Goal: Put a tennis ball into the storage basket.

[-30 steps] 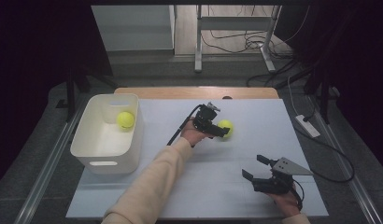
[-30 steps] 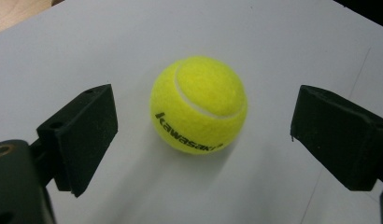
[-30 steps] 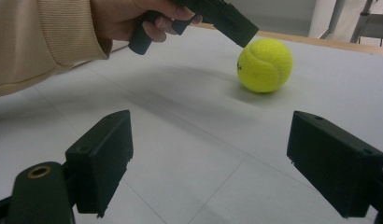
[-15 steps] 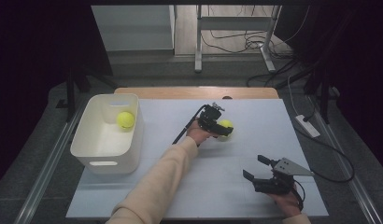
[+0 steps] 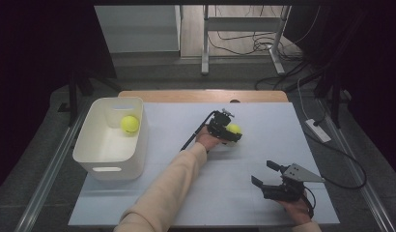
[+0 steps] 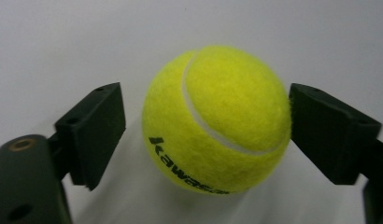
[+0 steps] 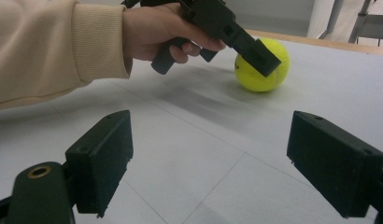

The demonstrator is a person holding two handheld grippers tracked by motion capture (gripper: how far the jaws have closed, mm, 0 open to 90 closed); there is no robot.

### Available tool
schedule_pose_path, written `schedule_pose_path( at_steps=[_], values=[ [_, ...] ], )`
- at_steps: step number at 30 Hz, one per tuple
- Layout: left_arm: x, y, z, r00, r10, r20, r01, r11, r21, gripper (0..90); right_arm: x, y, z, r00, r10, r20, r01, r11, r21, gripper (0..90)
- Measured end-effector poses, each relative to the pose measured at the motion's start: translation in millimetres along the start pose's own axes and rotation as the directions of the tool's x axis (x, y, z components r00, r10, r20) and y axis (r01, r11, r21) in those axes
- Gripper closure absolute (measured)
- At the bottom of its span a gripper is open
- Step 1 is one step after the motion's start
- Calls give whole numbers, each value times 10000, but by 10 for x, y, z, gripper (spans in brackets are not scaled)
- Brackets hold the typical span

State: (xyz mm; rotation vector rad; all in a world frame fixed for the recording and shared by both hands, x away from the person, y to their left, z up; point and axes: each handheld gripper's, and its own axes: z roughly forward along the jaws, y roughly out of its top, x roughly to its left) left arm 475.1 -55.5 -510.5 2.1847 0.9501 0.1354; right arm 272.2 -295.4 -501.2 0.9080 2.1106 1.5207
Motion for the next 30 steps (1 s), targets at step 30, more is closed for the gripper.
schedule_pose_path(
  at_steps=[30],
  values=[
    [-90, 74, -447, 9989, 244, 393, -218, 9977, -641, 271, -8, -3, -9, 10000, -42, 71, 42, 10000, 19, 145]
  ],
)
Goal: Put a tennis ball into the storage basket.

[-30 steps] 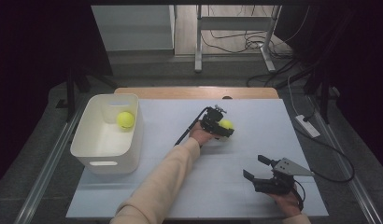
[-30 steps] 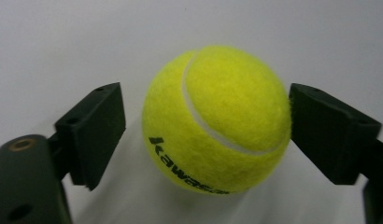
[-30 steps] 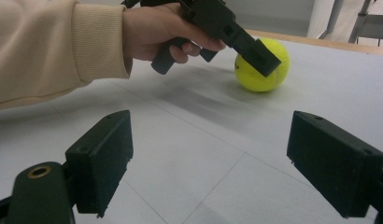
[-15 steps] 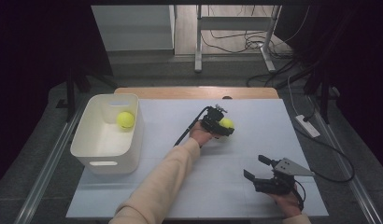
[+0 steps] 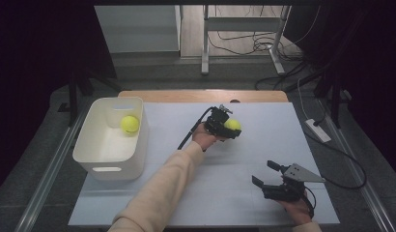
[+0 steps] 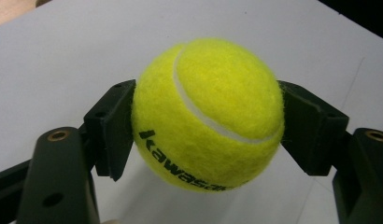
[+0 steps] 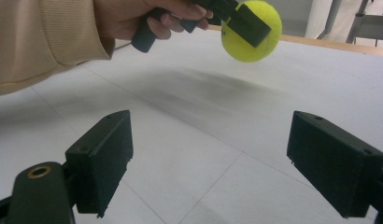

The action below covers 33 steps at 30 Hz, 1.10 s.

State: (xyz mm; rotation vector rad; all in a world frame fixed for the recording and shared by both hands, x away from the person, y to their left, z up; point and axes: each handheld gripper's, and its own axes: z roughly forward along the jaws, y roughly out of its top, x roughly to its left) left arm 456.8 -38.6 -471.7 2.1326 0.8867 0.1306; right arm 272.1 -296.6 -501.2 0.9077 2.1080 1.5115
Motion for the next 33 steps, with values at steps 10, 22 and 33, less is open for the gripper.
schedule_pose_path(
  at_steps=[10, 22, 33],
  values=[
    [-8, -7, -194, 10000, -91, -37, 90, 9996, -254, 271, 4, -1, 7, 10000, -84, 16, 84, 10000, -22, 145],
    [5, -65, -343, 9997, -218, -82, 214, 9985, -498, 271, 2, 3, 7, 10000, -84, -13, 84, 10000, 26, 145],
    [19, -65, -528, 9998, -177, -133, 166, 9967, -793, 271, 10, -1, -1, 10000, -60, 41, 60, 10000, 20, 145]
  ],
)
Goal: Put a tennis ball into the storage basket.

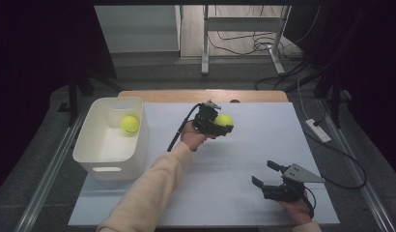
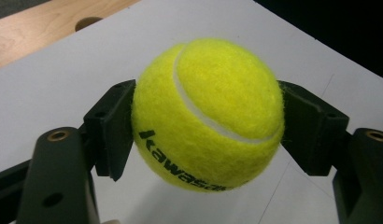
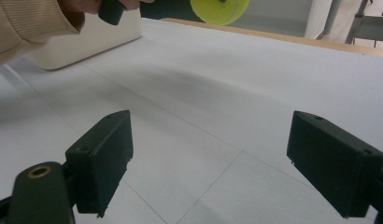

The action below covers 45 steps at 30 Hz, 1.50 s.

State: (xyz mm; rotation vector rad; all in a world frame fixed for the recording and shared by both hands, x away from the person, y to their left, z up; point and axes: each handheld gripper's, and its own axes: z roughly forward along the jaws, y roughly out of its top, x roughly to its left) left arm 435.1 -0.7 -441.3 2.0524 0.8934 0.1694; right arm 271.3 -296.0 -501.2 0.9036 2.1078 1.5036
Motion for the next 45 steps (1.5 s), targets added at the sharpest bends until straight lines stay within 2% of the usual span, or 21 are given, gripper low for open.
schedule_pose_path(
  at_steps=[17, 26, 29, 45],
  values=[
    [-5, 36, -258, 9999, 64, -141, -73, 9979, -648, 270, 4, 4, 3, 10000, -57, 9, 57, 10000, 16, 146],
    [8, 45, -383, 9999, 121, -123, -131, 9961, -869, 270, 6, 2, 6, 10000, -78, 14, 78, 10000, 40, 146],
    [-8, 57, -439, 10000, 59, -24, -62, 9938, -1106, 270, 10, 3, 4, 10000, -88, 5, 88, 10000, 27, 146],
    [-34, 65, -612, 9996, 253, -111, -266, 9895, -1421, 270, 12, 4, 6, 9999, -101, 26, 101, 9999, 25, 146]
  ],
)
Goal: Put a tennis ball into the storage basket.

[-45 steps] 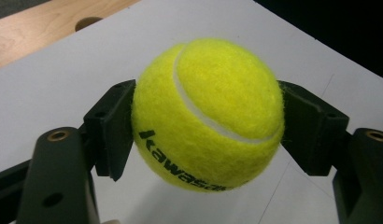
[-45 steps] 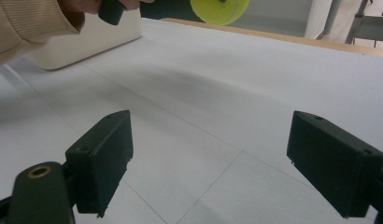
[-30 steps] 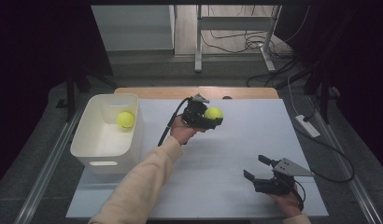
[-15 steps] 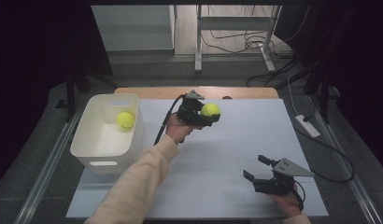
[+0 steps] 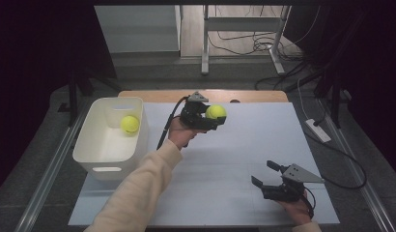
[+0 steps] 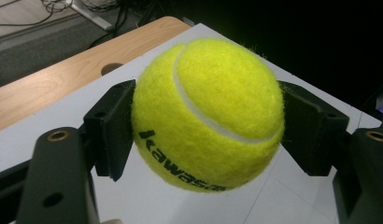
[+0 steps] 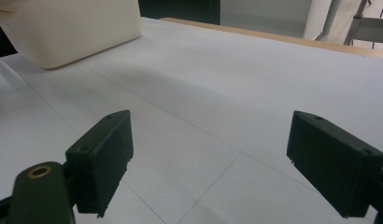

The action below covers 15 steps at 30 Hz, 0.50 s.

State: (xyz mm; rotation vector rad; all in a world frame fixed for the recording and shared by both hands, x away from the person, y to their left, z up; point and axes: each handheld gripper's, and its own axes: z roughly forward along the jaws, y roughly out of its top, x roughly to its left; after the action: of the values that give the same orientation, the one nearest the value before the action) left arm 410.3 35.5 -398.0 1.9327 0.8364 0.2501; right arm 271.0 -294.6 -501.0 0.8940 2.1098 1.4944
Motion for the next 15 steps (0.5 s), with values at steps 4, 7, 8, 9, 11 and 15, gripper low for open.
schedule_pose_path(
  at_steps=[4, 7, 8, 9, 11, 15],
  values=[
    [3, 7, -69, 10000, 53, -61, -54, 9999, -120, 270, 0, 1, 0, 10000, -19, 9, 19, 10000, -6, 146],
    [9, 12, -113, 9999, 58, -136, -60, 9998, -179, 270, 1, 2, 3, 10000, -38, 13, 38, 10000, 4, 146],
    [9, 13, -121, 9999, 64, -153, -67, 9998, -182, 270, 1, 2, 4, 10000, -39, 15, 39, 10000, 9, 146],
    [9, 14, -131, 9999, 61, -156, -64, 9998, -192, 270, 0, 2, 6, 10000, -52, 21, 52, 10000, 3, 146],
    [13, 15, -157, 9998, 71, -189, -76, 9996, -256, 270, 0, 4, 7, 10000, -56, 27, 56, 10000, -2, 146],
    [18, 17, -191, 9998, 53, -192, -60, 9992, -390, 270, 0, 5, 7, 10000, -46, 42, 47, 10000, -5, 146]
  ],
)
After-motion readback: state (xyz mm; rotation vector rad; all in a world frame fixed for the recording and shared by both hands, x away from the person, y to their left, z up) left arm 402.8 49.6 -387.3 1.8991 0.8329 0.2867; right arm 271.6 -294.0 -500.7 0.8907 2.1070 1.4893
